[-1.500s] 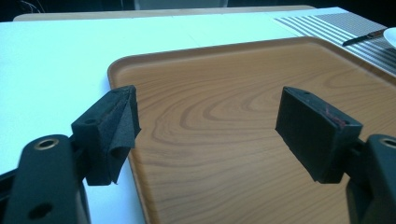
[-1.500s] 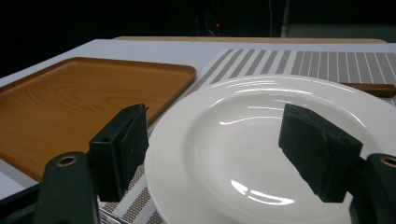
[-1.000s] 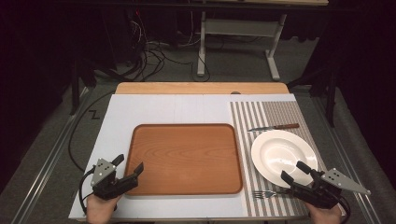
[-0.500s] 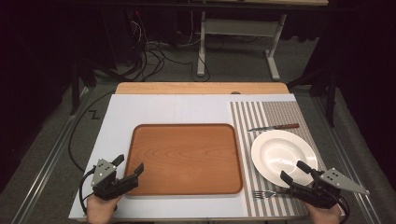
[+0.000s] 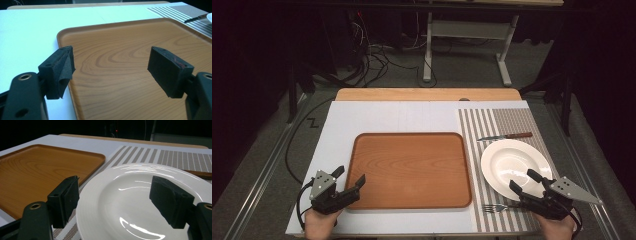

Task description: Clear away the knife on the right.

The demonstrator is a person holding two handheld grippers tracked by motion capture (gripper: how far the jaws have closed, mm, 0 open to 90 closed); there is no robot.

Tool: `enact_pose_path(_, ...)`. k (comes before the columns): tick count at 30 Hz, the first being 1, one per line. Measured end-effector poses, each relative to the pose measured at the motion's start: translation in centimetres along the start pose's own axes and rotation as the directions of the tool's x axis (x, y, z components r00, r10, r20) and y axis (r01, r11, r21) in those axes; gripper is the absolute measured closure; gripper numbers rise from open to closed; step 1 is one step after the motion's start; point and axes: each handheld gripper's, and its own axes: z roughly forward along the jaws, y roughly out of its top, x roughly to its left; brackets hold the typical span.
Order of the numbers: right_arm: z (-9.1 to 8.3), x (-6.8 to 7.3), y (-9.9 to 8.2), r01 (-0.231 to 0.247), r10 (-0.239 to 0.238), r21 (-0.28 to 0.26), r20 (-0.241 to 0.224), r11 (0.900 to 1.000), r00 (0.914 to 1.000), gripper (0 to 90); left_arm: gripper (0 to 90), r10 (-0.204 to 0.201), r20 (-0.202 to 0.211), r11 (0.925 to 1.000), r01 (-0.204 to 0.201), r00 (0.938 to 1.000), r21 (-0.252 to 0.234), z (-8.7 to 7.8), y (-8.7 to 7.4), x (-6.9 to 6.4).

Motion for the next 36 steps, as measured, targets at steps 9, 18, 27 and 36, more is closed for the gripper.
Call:
enact_pose_path(9,0.7,0.3,0.5,0.009,-0.009,0.008,-0.004,0.9999,0.9999,23.8,22.5,0.001,0.001,1.0000,-0.001,1.0000,0.001,0.0,0.0,0.0)
enact_pose_path(18,1.0,0.2,0.7,-0.002,0.002,0.004,-0.012,1.0000,0.9999,23.3,22.5,0.002,0.000,1.0000,-0.002,1.0000,0.002,0.0,0.0,0.0)
enact_pose_path(27,1.7,0.1,1.1,-0.007,0.007,0.001,-0.023,1.0000,0.9997,24.0,22.5,0.001,-0.001,1.0000,-0.001,1.0000,0.003,0.0,0.0,0.0)
enact_pose_path(36,2.3,-0.1,1.3,-0.015,0.016,0.009,-0.031,0.9998,0.9994,23.7,22.5,0.003,0.001,1.0000,-0.003,1.0000,0.005,0.1,0.0,-0.1)
